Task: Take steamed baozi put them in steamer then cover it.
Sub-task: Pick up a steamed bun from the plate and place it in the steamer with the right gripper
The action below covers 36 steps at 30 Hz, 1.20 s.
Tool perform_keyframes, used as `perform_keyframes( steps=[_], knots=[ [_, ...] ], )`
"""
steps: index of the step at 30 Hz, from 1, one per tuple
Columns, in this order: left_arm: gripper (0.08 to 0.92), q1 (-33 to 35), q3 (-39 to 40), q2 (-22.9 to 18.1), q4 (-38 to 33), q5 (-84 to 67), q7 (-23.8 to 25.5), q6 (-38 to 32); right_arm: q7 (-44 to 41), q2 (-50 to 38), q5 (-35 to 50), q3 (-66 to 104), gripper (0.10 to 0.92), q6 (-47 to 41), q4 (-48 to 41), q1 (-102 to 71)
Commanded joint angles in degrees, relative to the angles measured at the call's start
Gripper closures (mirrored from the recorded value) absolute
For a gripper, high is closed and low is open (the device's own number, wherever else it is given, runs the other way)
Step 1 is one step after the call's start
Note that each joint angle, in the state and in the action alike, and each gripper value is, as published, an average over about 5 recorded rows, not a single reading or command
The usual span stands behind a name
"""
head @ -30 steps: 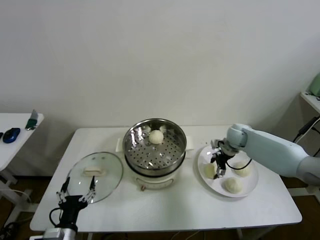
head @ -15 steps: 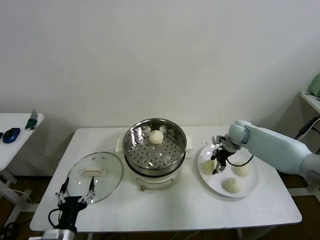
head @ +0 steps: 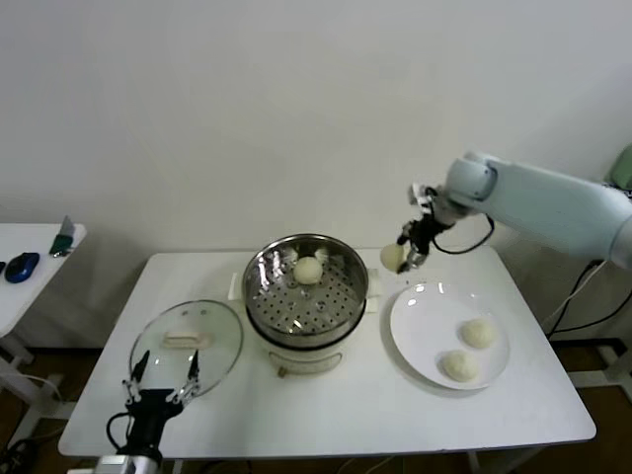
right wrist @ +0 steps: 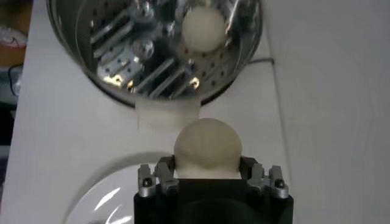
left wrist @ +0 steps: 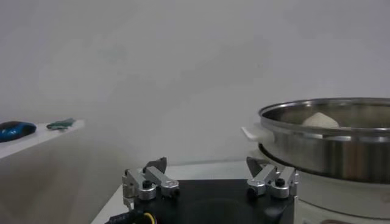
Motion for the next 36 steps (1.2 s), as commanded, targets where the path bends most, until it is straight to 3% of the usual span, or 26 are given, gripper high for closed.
perform_keyframes(
  steps=[1, 20, 36],
  knots=[
    [0.177, 1.52, 0.89, 0.51, -1.18, 2.03, 0.22, -0.16, 3.76, 16.62, 15.55, -7.52, 0.355, -3.37, 0.62, 11.22],
    [0.177, 1.81, 0.62, 0.03, -1.61, 5.04, 0.64, 0.16, 7.12, 31.70, 11.20, -6.78, 0.346, -5.65, -7.49, -4.87],
    [0.177, -0.05, -0.15, 0.36, -0.79, 4.76, 0.51, 0.98, 6.51, 33.56, 7.44, -6.47, 0.337, -4.36, -11.90, -9.49]
  ],
)
